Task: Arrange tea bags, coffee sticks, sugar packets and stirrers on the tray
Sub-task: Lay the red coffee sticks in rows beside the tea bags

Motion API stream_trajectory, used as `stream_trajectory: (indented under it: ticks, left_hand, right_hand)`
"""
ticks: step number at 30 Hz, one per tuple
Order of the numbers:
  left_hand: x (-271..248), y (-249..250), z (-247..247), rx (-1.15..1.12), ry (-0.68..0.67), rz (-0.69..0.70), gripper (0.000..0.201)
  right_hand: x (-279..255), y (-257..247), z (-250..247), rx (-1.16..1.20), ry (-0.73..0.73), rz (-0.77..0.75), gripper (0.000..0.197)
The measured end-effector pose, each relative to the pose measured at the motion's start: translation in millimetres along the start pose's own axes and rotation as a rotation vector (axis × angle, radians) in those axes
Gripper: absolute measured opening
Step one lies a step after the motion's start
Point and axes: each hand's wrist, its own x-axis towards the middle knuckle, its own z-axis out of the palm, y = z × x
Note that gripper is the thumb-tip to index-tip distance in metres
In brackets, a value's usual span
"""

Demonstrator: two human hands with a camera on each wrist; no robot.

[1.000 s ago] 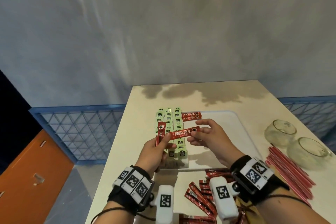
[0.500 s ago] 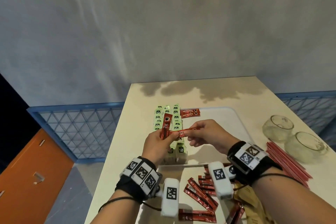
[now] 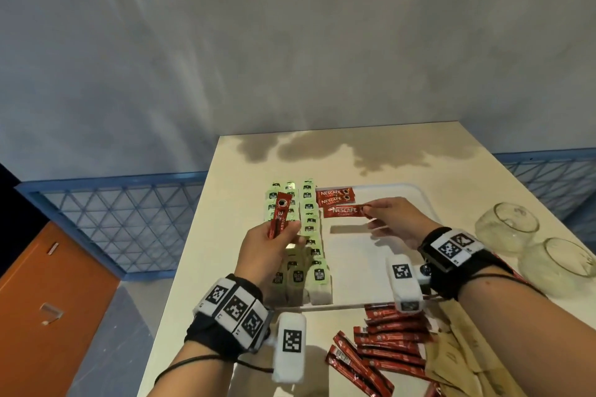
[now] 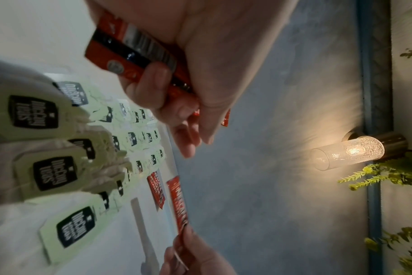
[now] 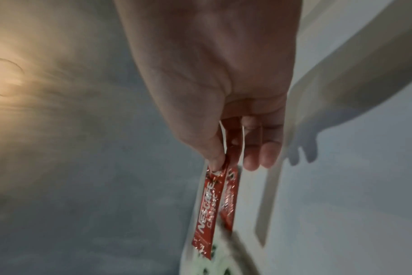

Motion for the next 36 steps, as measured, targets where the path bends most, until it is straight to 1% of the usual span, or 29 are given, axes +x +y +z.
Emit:
stream_trajectory:
  ticks: [3, 5, 8, 11, 15, 17, 22, 23, 27, 29, 31, 32, 33, 34, 35, 36]
  left_hand:
    - [6, -2, -2, -0.027, -0.012, -0.017, 0.021]
    - [9, -2, -1, -0.040, -0.013, -0.029, 0.020]
    - [10, 3, 1, -0.131, -0.025, -0.048, 0.016]
    - [13, 3, 3, -0.128, -0.028, -0.042, 0.017]
    - [19, -3, 3, -0.108, -0.009, -0.058, 0.016]
    - [21, -7, 2, -0.085, -0.005, -0.063, 0.015]
    - [22, -13, -1, -0.052, -0.016, -0.090, 0.014]
    - [22, -13, -1, -0.045, -0.019, -0.100, 0.013]
    - [20, -12, -2, -0.058, -0.032, -0.158, 0.014]
    - [18, -12, -4, -0.052, -0.075, -0.160, 0.016]
    - [14, -11, -7, -0.060, -0.119, -0.154, 0.019]
    - [11, -10, -8, -0.059, -0.131, -0.149, 0.020]
    - [9, -9, -8, -0.051, -0.138, -0.145, 0.021]
    - [7, -9, -8, -0.037, -0.140, -0.141, 0.022]
    - [5, -8, -8, -0.019, -0.139, -0.134, 0.022]
    - [3, -8, -7, 0.001, -0.139, -0.127, 0.021]
  right_hand:
    - [20, 5, -2, -0.103, 0.041, 0.078, 0.016]
    - [31, 7, 2, -0.116, 0.067, 0.099, 0.011]
    - [48, 5, 10, -0.130, 0.090, 0.094, 0.007]
    - [64, 4, 19, -0.184, 0.108, 0.080, 0.020]
    - [79, 5, 23, -0.282, 0.149, 0.063, 0.024]
    - [83, 5, 25, -0.382, 0.143, 0.066, 0.023]
    - [98, 4, 27, -0.389, 0.175, 0.047, 0.014]
    - [100, 5, 28, -0.378, 0.178, 0.053, 0.013]
    - [94, 1, 31, -0.287, 0.230, 0.075, 0.023]
    - [90, 0, 31, -0.253, 0.247, 0.070, 0.027]
    - [79, -2, 30, -0.275, 0.271, 0.042, 0.031]
    - [70, -4, 31, -0.227, 0.264, 0.023, 0.031]
    - [59, -6, 33, -0.101, 0.248, 0.003, 0.028]
    - [44, -8, 35, 0.027, 0.203, -0.005, 0.024]
    - [28, -9, 37, 0.096, 0.144, -0.025, 0.022]
    - [12, -11, 39, 0.094, 0.081, -0.049, 0.025]
